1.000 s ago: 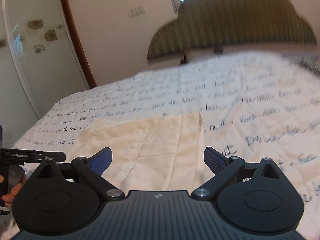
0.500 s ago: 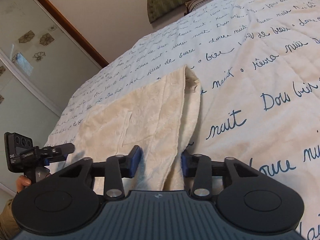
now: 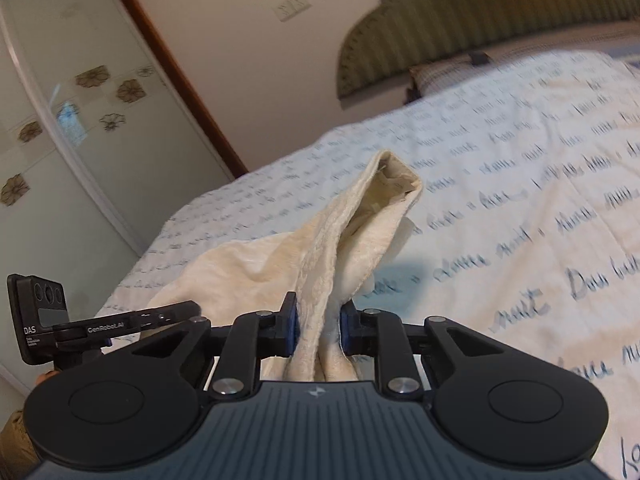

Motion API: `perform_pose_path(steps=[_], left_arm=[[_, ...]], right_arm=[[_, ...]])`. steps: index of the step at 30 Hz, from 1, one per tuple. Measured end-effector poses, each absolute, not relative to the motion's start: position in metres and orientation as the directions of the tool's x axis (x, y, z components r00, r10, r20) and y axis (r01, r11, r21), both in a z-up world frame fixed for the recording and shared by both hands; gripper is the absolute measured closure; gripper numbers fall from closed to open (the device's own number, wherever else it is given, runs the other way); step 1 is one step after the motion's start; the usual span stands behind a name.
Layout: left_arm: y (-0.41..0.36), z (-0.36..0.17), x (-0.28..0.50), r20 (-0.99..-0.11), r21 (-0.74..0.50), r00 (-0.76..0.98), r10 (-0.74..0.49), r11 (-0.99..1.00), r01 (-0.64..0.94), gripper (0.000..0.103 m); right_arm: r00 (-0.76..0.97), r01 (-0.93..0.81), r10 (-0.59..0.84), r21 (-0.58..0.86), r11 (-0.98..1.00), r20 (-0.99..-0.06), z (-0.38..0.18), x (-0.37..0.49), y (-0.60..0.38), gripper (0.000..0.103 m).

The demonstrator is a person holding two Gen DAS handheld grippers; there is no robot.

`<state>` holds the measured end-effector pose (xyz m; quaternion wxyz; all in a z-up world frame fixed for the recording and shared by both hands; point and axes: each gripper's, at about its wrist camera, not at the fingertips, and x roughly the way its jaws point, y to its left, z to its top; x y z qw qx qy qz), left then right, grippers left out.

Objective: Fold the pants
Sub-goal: 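Grasp the folded pants edge with both grippers and lift, then fold the lifted edge over onto the pants and open both grippers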

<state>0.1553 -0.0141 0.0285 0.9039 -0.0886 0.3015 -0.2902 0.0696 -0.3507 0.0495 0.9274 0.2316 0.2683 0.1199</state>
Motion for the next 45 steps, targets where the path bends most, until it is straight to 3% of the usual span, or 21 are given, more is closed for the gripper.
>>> perform_pose_path(steps=[4,8,11,13,16,19,20,21,23,26,28,31,36,38,40,45], left_arm=[[0.008,0.051,0.163,-0.461,-0.247,0.727,-0.509,0.860,0.446,0.091],[0.031,0.054,0.189,-0.504,-0.202,0.750,-0.429,0.903,0.380,0.091],[0.043,0.037,0.208,-0.575,-0.179,0.731,-0.368,0.928,0.327,0.090],[0.044,0.020,0.219,-0.626,-0.161,0.706,-0.332,0.941,0.299,0.087],[0.045,0.004,0.224,-0.644,-0.124,0.710,-0.285,0.955,0.271,0.058],[0.051,0.004,0.223,-0.648,-0.104,0.721,-0.245,0.967,0.234,0.036],[0.055,0.005,0.220,-0.653,-0.087,0.726,-0.213,0.974,0.208,0.024],[0.057,0.008,0.217,-0.654,-0.069,0.735,-0.180,0.982,0.178,0.019],[0.061,0.014,0.207,-0.644,-0.036,0.754,-0.126,0.990,0.135,0.019],[0.058,0.027,0.183,-0.612,-0.024,0.780,-0.130,0.989,0.146,0.019],[0.055,0.033,0.167,-0.601,-0.037,0.781,-0.169,0.982,0.184,0.016],[0.049,0.032,0.154,-0.643,-0.062,0.740,-0.194,0.977,0.202,0.016],[0.038,0.033,0.116,-0.636,-0.069,0.740,-0.219,0.971,0.229,0.014],[0.031,0.030,0.102,-0.637,-0.065,0.740,-0.217,0.971,0.229,0.013],[0.024,0.025,0.091,-0.650,-0.072,0.726,-0.225,0.969,0.235,0.013],[0.014,0.011,0.071,-0.671,-0.054,0.709,-0.218,0.968,0.246,0.011]], right_arm=[[0.830,-0.159,0.383,0.487,0.859,-0.405,0.062,0.095,-0.327,0.084],[0.819,-0.188,0.419,0.507,0.841,-0.392,0.053,0.140,-0.303,0.084],[0.790,-0.170,0.410,0.481,0.860,-0.455,0.034,0.172,-0.282,0.083],[0.779,-0.118,0.344,0.416,0.902,-0.525,0.021,0.184,-0.271,0.075],[0.766,-0.065,0.293,0.384,0.921,-0.573,0.008,0.189,-0.276,0.062],[0.784,-0.038,0.269,0.389,0.920,-0.560,0.011,0.173,-0.287,0.061],[0.798,-0.013,0.232,0.370,0.929,-0.556,0.015,0.167,-0.290,0.061],[0.822,0.020,0.171,0.328,0.944,-0.543,0.022,0.158,-0.288,0.061],[0.866,0.024,0.087,0.215,0.976,-0.492,0.038,0.139,-0.276,0.061],[0.857,-0.142,0.223,0.204,0.969,-0.464,0.046,0.127,-0.250,0.061],[0.804,-0.208,0.299,0.227,0.951,-0.514,0.037,0.131,-0.235,0.063],[0.751,-0.175,0.257,0.192,0.966,-0.608,0.008,0.143,-0.224,0.063],[0.811,-0.131,0.265,0.280,0.951,-0.521,0.028,0.102,-0.214,0.062],[0.822,-0.138,0.271,0.286,0.948,-0.501,0.034,0.086,-0.205,0.058],[0.823,-0.142,0.276,0.291,0.946,-0.497,0.036,0.071,-0.197,0.044],[0.822,-0.108,0.250,0.290,0.951,-0.513,0.039,0.046,-0.182,0.020]])
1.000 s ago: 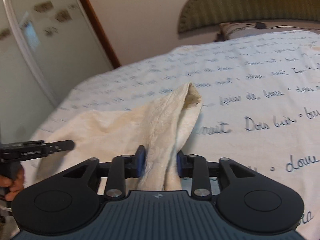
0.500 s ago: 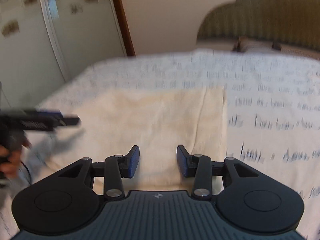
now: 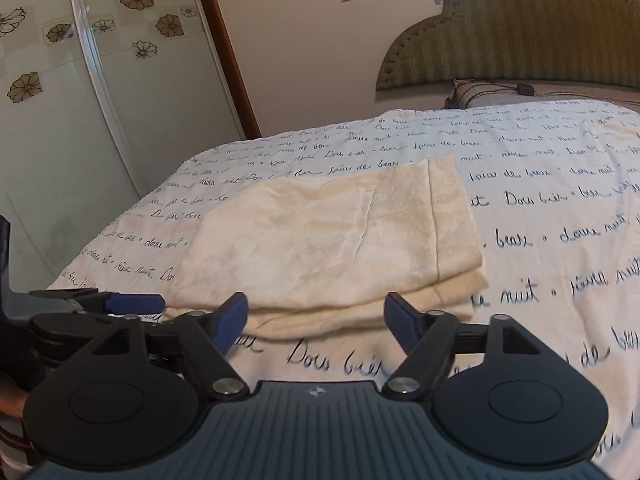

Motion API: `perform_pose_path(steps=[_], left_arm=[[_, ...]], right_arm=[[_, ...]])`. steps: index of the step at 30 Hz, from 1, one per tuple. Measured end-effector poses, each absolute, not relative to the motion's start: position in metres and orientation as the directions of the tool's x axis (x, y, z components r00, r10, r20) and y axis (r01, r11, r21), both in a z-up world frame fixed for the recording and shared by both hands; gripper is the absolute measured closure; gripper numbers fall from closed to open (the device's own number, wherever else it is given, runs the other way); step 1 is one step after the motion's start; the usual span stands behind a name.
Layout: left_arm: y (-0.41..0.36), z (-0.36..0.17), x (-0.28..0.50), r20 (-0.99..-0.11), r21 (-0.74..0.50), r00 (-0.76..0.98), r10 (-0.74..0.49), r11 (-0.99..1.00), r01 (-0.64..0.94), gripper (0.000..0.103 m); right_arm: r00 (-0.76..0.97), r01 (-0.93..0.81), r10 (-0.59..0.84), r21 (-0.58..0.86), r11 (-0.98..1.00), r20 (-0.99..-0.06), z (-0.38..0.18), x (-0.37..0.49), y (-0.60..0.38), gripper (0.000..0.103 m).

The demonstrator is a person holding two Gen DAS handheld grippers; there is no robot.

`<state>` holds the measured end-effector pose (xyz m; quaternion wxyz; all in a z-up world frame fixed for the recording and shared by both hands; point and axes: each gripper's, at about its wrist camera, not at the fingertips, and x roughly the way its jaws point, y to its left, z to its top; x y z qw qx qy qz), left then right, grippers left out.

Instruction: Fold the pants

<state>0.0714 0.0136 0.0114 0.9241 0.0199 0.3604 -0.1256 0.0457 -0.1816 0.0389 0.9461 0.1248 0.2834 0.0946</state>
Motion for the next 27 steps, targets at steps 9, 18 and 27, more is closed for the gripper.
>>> perform_pose_path(steps=[9,18,27], left_arm=[[0.014,-0.013,0.060,-0.691,-0.021,0.707,-0.148,0.982,0.185,0.010],[0.020,-0.023,0.060,-0.672,0.005,0.734,-0.093,0.991,0.130,0.005],[0.018,-0.029,0.057,-0.655,0.030,0.752,-0.071,0.992,0.120,0.000]], right_arm=[[0.800,-0.018,0.122,0.180,0.984,-0.588,0.021,0.034,-0.161,0.003],[0.782,0.018,0.118,0.211,0.977,-0.612,-0.013,0.037,-0.159,0.003],[0.803,0.015,0.095,0.178,0.984,-0.589,-0.022,0.034,-0.158,0.002]])
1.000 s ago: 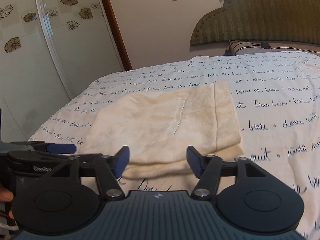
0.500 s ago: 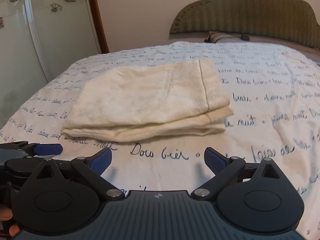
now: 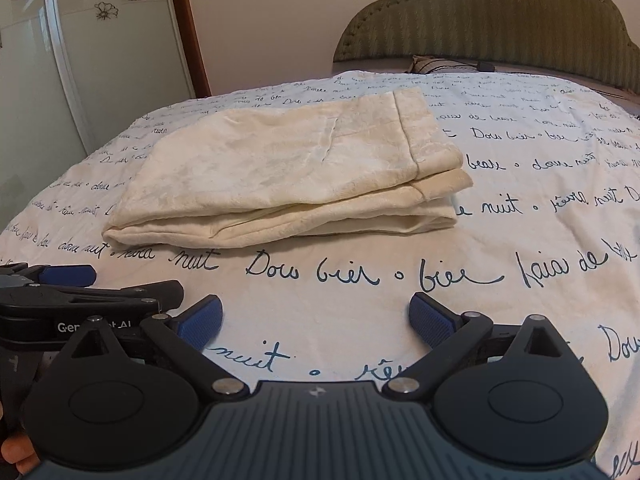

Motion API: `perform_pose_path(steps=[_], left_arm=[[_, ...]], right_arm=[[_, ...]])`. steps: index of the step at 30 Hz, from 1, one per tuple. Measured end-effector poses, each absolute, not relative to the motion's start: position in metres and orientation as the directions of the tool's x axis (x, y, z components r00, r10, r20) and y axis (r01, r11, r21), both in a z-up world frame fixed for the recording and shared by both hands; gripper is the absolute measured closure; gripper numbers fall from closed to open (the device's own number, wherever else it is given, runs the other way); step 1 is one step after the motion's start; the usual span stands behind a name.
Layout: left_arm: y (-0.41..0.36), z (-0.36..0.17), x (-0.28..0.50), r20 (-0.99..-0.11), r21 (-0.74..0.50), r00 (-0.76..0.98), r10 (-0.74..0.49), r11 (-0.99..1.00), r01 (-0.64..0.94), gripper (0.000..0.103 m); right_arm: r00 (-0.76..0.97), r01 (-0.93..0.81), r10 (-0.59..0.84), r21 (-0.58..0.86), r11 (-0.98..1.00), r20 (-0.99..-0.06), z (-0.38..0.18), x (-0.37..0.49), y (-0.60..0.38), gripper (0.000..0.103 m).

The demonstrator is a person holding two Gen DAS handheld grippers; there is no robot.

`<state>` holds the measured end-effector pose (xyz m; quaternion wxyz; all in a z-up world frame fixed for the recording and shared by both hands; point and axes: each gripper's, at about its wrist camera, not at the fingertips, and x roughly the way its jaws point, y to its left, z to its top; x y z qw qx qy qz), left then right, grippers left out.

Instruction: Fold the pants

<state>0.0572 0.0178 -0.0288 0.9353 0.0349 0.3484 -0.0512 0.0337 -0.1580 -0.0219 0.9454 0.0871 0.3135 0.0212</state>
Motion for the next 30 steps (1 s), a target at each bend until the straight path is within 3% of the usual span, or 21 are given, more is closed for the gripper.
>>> perform_pose_path(steps=[30], left_arm=[[0.0192,-0.0325,0.0555,-0.650,0.011,0.756,-0.084,0.993,0.120,0.000]], right_arm=[[0.818,0.022,0.080,0.170,0.985,-0.569,-0.0256,0.0289,-0.1592,0.001]])
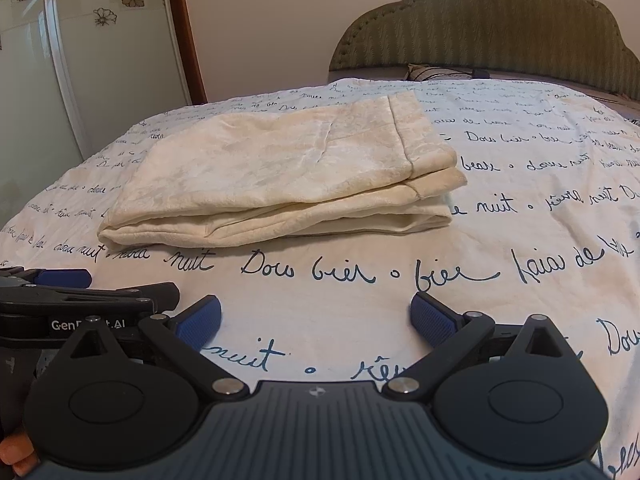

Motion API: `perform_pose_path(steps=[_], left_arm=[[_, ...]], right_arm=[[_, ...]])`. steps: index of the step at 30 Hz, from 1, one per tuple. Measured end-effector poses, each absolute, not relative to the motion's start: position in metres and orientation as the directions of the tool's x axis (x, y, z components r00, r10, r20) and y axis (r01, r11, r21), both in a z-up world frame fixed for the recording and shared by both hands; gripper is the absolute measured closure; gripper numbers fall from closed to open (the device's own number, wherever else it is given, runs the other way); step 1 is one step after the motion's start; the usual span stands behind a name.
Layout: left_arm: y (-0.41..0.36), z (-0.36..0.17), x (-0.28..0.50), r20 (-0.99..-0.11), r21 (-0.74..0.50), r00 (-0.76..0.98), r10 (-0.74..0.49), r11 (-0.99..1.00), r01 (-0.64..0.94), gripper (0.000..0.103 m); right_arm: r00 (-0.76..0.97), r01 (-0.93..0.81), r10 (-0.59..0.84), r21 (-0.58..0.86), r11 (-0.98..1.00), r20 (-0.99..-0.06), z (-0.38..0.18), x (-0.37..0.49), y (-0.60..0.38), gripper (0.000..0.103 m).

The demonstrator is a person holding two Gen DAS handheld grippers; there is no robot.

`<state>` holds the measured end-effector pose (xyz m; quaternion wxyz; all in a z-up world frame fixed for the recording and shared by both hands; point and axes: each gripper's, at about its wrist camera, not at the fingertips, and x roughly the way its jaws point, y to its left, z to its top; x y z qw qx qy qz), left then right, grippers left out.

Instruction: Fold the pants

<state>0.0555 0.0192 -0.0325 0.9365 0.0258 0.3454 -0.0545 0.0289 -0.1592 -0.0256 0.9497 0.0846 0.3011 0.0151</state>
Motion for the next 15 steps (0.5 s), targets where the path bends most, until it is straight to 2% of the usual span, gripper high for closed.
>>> perform_pose_path(steps=[15], left_arm=[[0.0198,-0.0329,0.0550,-0.648,0.000,0.755,-0.094,0.992,0.124,0.000]], right_arm=[[0.818,0.023,0.079,0.168,0.985,-0.570,-0.0264,0.0294,-0.1586,0.000]])
